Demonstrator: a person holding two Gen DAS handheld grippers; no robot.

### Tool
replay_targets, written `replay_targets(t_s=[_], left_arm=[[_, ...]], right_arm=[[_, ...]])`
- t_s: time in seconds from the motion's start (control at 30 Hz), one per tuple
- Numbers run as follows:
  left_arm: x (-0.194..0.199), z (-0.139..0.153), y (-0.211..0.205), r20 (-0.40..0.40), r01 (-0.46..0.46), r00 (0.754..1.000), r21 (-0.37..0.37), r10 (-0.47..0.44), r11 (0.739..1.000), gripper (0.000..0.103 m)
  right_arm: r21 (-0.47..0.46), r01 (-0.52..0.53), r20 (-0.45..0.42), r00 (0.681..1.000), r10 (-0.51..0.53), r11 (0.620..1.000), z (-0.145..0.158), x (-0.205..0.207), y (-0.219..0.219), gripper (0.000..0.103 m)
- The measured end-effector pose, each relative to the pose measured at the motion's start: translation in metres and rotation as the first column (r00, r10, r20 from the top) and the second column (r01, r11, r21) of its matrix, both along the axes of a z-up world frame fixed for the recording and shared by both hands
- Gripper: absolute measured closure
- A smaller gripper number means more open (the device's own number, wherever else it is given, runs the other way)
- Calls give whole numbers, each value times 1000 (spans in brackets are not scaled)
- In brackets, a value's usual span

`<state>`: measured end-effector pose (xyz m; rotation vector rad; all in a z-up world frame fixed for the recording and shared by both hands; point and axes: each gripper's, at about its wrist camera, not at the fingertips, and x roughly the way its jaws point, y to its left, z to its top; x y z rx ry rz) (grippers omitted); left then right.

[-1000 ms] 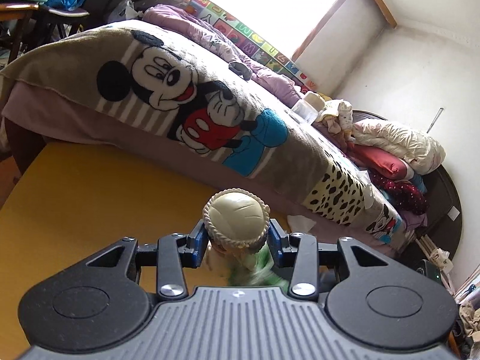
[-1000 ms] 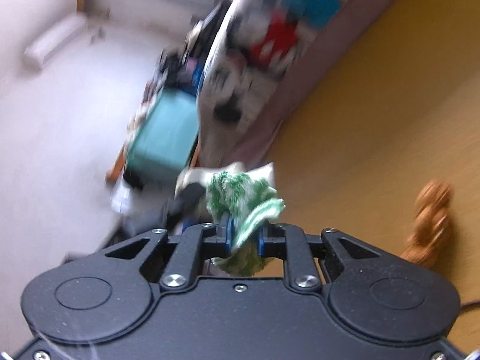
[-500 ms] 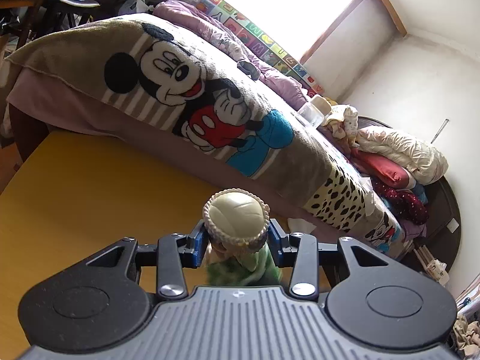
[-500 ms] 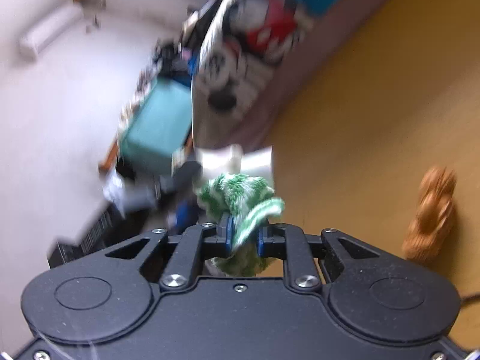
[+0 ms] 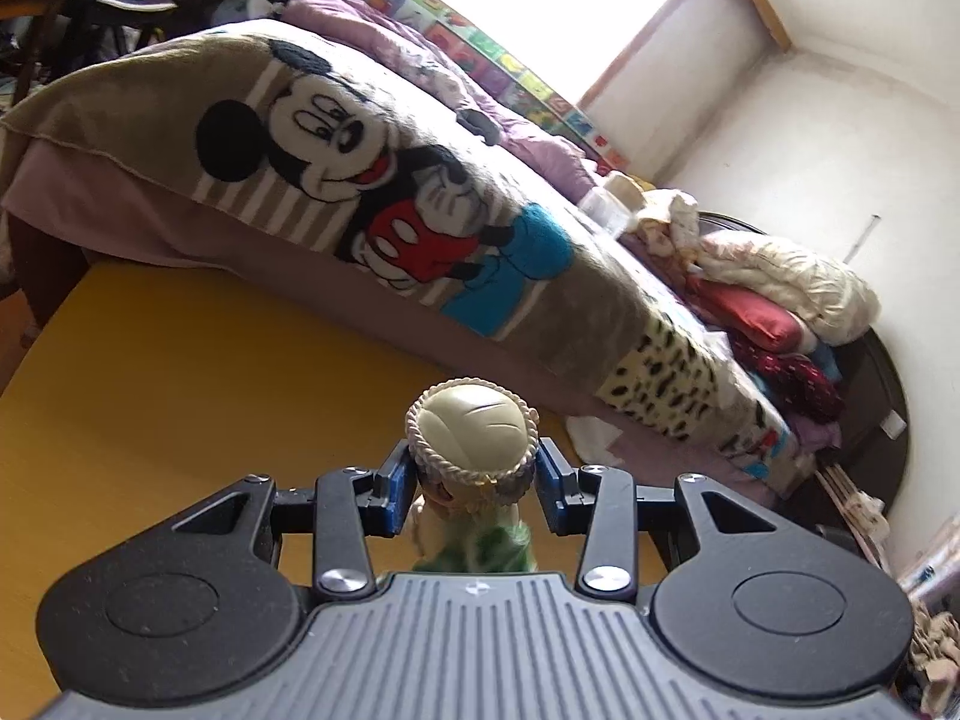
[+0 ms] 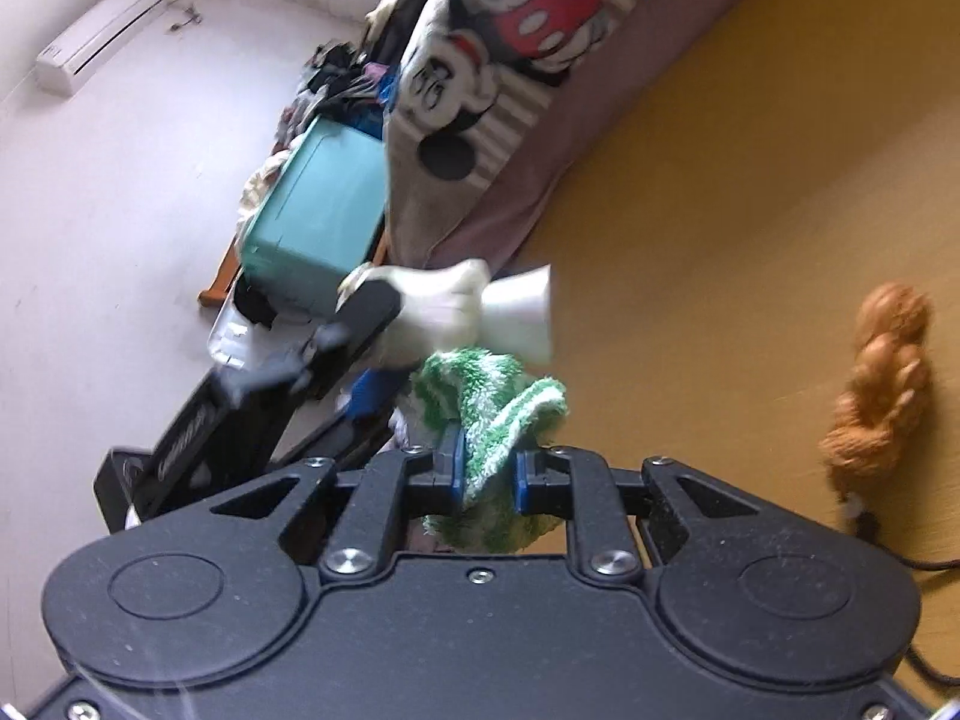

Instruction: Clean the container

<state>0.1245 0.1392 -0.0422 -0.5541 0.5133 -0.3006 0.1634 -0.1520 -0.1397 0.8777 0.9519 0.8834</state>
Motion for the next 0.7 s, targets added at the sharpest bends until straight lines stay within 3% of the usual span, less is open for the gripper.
replay_targets(t_s=[0.17,0.4,0.6,0.7], left_arm=[[-10,6,3,57,91,994,56,-94,994,64],[-26,15,-7,125,213,964,172,-236,962,64],[-46,18,-27,150,351,903,278,-402,894,64],[-57,18,-38,155,411,866,321,-475,853,64]], right_arm=[[-6,-1,45,999,1,1000,12,10,-22,87],[-47,-130,131,982,135,990,34,8,-34,87],[-112,-260,85,959,270,959,27,11,-42,87],[-160,-262,67,959,275,952,21,15,-56,87]])
